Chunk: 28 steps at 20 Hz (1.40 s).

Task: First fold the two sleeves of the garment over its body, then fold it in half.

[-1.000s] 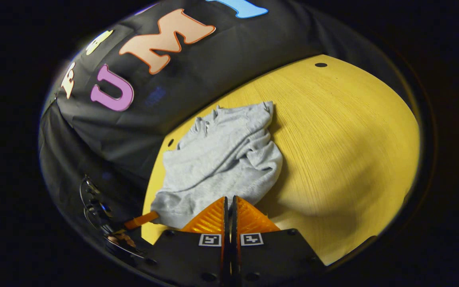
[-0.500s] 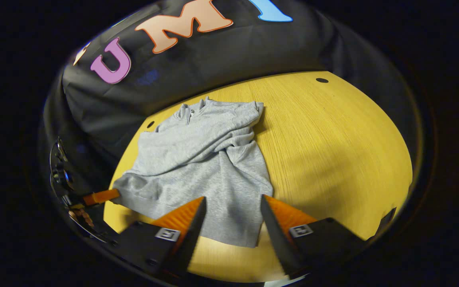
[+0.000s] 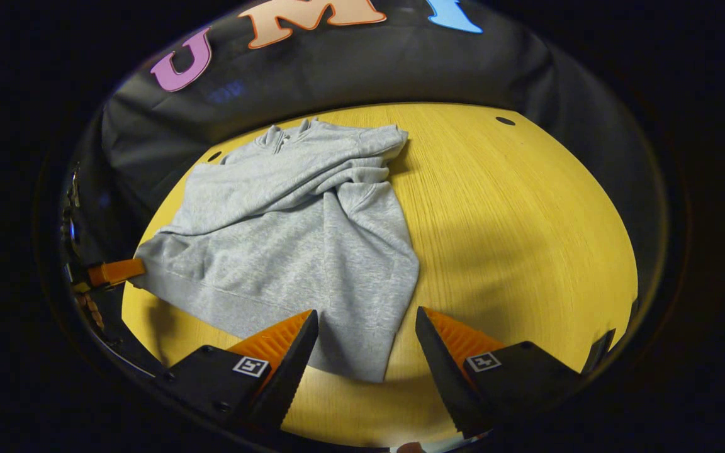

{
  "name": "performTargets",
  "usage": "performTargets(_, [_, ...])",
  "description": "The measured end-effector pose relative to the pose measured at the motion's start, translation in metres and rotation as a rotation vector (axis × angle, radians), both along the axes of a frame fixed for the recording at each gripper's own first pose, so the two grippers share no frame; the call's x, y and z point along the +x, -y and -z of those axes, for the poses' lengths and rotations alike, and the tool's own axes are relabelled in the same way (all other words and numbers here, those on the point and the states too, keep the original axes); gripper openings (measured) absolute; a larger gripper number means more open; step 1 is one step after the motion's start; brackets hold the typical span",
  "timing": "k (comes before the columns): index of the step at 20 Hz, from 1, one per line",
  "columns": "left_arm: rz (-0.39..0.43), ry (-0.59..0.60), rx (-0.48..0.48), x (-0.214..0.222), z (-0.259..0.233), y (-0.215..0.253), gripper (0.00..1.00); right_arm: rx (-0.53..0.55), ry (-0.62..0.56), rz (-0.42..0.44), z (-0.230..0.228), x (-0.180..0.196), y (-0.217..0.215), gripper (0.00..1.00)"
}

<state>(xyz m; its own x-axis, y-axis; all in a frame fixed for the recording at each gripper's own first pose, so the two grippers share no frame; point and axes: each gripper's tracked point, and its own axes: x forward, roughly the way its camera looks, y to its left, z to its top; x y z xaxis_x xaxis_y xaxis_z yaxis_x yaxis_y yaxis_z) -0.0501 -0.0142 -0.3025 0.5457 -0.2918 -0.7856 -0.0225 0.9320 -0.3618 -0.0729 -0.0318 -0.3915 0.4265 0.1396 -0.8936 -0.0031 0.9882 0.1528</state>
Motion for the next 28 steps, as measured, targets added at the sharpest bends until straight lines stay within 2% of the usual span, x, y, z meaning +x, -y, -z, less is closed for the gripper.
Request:
performTargets(3, [0.004,-0.003,0.004,-0.001,0.003,-0.001,0.0,-0.081,-0.004,-0.096,0.008,-0.005,-0.004,0.98])
performTargets(6, [0.007,-0.011,0.008,-0.002,0.005,-0.001,0.0,-0.055,-0.016,-0.132,0.004,-0.003,-0.009,0.85])
performTargets(7, [0.01,-0.018,0.005,-0.004,0.007,0.001,0.0,-0.028,-0.031,-0.137,0.006,-0.003,-0.014,0.7])
performTargets(9, [0.018,-0.034,0.014,-0.007,0.011,0.002,0.0,0.019,-0.054,-0.115,0.007,0.0,-0.017,0.19])
performTargets(10, [0.021,-0.034,0.018,-0.007,0.012,0.002,0.0,0.037,-0.071,-0.09,0.008,-0.004,-0.02,0.15])
performTargets(11, [0.024,-0.035,0.017,-0.008,0.012,0.003,0.0,0.058,-0.077,-0.077,0.005,-0.003,-0.019,0.05])
performTargets(13, [0.025,-0.034,0.015,-0.007,0.011,0.003,0.0,0.125,-0.089,-0.036,0.001,-0.004,-0.021,0.03])
performTargets(16, [0.01,-0.013,-0.005,0.0,0.001,0.003,0.0,0.287,-0.079,0.104,-0.022,0.011,-0.027,0.03])
performTargets(21, [-0.005,0.009,-0.026,0.01,-0.014,0.004,0.0,0.404,-0.042,0.139,-0.06,0.04,-0.032,0.03])
performTargets(28, [-0.043,0.051,-0.094,0.043,-0.044,0.013,0.0,0.601,0.004,0.264,-0.097,0.095,-0.043,0.03])
